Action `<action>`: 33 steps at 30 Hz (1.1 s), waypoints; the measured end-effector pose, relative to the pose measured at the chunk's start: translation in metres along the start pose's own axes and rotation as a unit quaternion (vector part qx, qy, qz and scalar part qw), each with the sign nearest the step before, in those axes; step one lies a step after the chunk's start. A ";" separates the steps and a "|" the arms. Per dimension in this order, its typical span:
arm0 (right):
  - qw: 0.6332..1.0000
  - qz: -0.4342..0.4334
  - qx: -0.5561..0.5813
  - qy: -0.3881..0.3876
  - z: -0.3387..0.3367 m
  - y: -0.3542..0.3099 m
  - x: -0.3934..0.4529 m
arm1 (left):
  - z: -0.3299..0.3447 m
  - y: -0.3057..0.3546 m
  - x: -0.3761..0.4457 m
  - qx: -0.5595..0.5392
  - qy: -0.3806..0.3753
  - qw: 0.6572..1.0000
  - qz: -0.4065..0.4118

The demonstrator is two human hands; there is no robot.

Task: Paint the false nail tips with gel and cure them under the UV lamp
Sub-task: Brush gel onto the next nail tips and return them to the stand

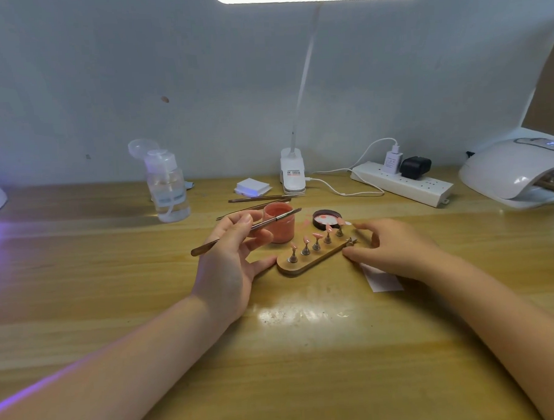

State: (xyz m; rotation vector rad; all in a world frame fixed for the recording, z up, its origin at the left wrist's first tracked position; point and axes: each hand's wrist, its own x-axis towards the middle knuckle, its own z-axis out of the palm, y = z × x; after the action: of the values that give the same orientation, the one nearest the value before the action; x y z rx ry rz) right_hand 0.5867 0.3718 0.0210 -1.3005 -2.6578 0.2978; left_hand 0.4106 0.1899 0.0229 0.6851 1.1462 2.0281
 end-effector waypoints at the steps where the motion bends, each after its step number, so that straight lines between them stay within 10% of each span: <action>1: 1.000 -0.012 -0.004 -0.003 0.001 0.000 0.002 | 0.000 0.000 0.000 0.000 0.001 1.000 0.000; 33: 0.981 -0.051 0.152 0.111 0.002 0.005 0.002 | -0.003 0.000 0.002 0.027 0.026 0.999 0.012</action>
State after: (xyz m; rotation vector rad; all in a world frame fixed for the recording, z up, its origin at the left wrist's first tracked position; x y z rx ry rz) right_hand 0.5888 0.3757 0.0181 -1.0351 -2.3680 0.4921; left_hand 0.4075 0.1895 0.0219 0.6787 1.2312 2.0526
